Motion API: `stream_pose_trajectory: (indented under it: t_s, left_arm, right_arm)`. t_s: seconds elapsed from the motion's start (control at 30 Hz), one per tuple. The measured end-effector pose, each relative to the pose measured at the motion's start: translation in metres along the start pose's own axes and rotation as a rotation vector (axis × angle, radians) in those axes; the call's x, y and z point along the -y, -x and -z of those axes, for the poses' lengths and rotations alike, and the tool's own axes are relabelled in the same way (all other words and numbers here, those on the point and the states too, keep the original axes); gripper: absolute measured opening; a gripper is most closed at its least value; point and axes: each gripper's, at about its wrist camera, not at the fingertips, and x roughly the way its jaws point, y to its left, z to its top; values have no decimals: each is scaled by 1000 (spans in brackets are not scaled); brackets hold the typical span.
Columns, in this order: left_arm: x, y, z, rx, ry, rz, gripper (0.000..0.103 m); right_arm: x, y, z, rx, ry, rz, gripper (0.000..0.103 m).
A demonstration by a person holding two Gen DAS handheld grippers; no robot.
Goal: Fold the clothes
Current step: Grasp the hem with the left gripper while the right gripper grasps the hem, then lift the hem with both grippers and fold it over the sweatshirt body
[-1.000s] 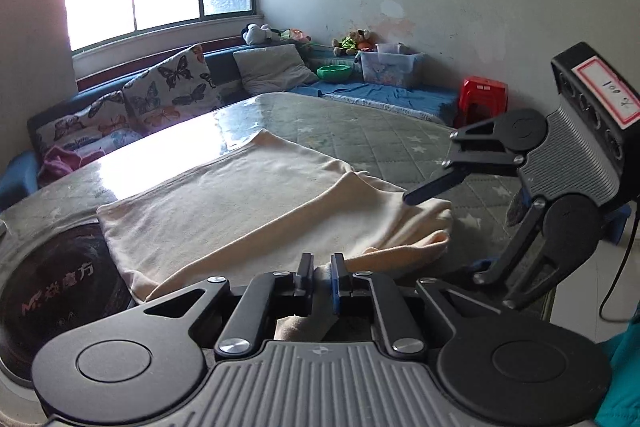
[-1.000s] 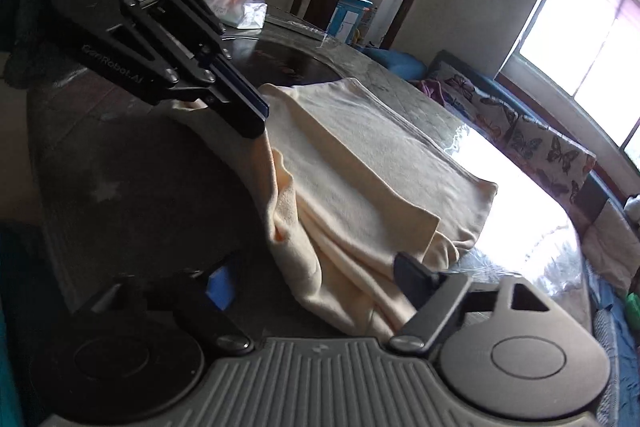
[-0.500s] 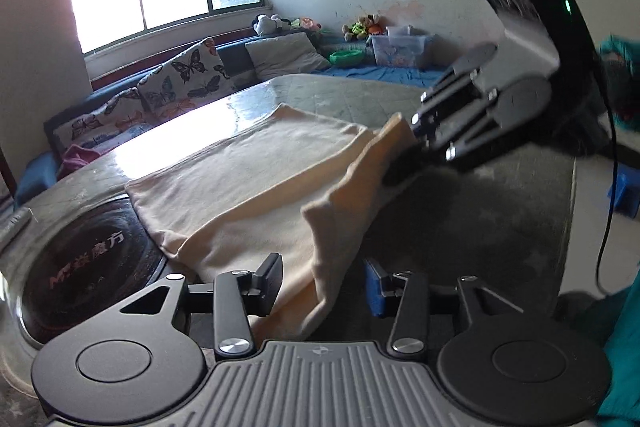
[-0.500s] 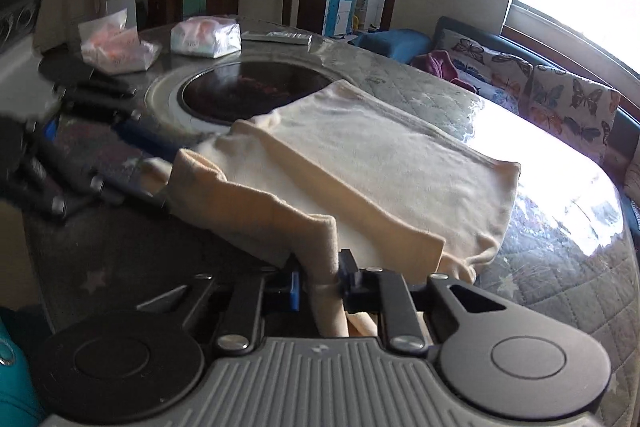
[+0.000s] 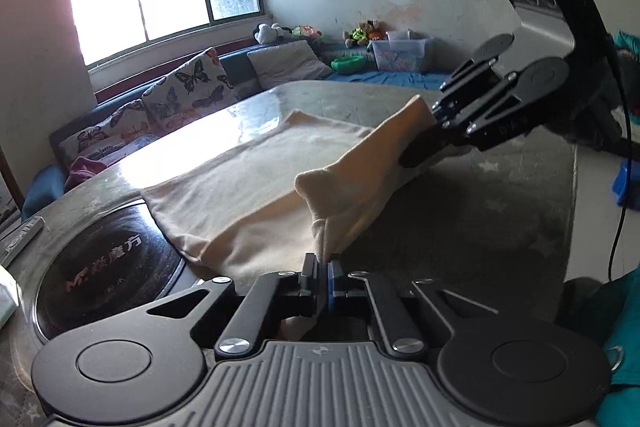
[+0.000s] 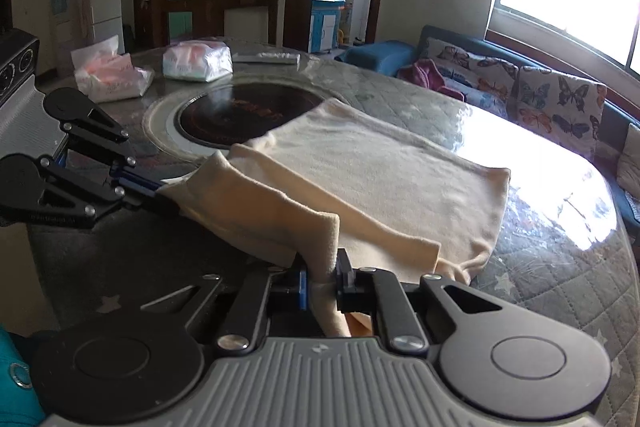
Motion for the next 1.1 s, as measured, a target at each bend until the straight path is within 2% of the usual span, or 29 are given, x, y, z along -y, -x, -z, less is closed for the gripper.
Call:
stream_pose_trajectory:
  t_s: [0.33, 0.47, 0.6, 0.87, 1.1]
  left_arm:
    - [11, 69, -13, 45, 44, 57, 5]
    - [7, 74, -16, 50, 62, 49, 5]
    - [-12, 62, -22, 58, 103, 33, 5]
    - [-64, 21, -50, 84, 155, -13, 5]
    - [-113, -55, -63, -1, 228, -60, 5]
  right_arm:
    - [-32, 66, -4, 43, 57, -65, 10]
    - [-42, 79, -8, 40, 81, -86, 10]
    - [-35, 74, -18, 38, 66, -84, 10]
    - [8, 37, -63, 31, 44, -76, 10]
    - [59, -41, -94, -45, 6, -49, 10]
